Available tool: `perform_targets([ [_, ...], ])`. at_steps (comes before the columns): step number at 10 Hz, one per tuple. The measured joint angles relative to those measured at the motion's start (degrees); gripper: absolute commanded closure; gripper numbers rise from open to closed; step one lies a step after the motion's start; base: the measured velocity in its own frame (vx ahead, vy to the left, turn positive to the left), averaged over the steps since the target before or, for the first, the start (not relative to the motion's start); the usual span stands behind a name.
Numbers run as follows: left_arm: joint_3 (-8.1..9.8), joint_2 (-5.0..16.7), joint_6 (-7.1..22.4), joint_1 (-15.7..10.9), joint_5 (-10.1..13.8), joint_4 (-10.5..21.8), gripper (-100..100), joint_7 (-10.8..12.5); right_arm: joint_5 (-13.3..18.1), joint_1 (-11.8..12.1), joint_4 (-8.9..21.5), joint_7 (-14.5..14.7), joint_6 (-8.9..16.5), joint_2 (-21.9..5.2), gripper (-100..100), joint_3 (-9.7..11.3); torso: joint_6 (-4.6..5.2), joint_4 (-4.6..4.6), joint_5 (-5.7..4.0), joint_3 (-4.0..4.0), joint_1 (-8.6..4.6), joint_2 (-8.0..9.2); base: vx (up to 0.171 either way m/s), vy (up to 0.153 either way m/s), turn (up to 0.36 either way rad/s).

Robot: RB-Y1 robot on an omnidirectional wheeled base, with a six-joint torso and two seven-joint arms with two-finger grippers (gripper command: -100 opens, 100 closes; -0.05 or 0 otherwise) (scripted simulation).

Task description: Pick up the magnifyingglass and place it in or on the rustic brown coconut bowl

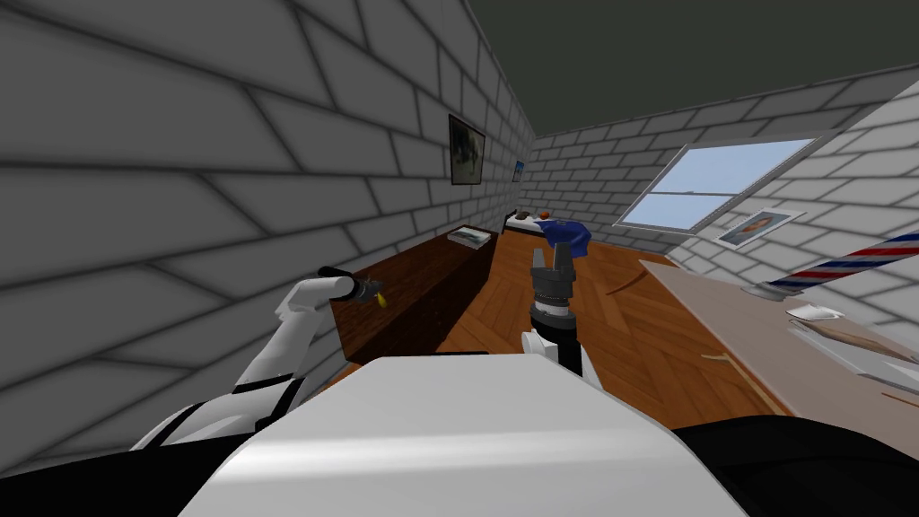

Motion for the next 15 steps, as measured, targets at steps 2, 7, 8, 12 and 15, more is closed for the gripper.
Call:
perform_targets([
  [2, 0.63, 1.0, -0.11, -0.87, 0.08, -0.19, 100, -0.25, 0.0, 0.0, 0.0, 0.0, 0.0, 0.0, 0, 0.0, -0.01, 0.09, -0.06, 0.05, 0.1, 0.02, -0.041, 0.025, -0.044],
  [7, 4.09, 6.9, -1.12, -3.26, 0.15, -1.75, 100, -1.6, 0.0, -0.02, 0.01, 0.0, 0.01, -0.01, 0, 0.0, -0.01, 0.2, 0.04, 0.34, 0.29, 0.52, -0.103, 0.052, -0.211],
  [8, 4.58, 8.1, -1.33, -3.5, 0.44, -1.22, 100, -2.14, 0.0, -0.02, 0.01, 0.0, 0.01, -0.01, 0, 0.0, -0.01, 0.2, 0.03, 0.36, 0.21, 0.55, -0.111, 0.022, -0.244],
  [12, 6.42, 11.98, -2.25, -2.56, 1.64, 0.34, 100, -4.55, 0.0, -0.01, 0.0, 0.0, 0.0, -0.01, 0, 0.0, 0.04, 0.15, 0.0, 0.24, 0.14, 0.34, -0.091, 0.024, -0.254],
  [15, 7.18, 14.81, -2.72, -2.32, 2.14, 2.41, 100, -6.1, 0.0, -0.02, 0.01, 0.0, 0.01, -0.01, 0, 0.0, 0.13, 0.17, -0.01, 0.28, 0.15, 0.43, -0.123, 0.033, -0.351],
])
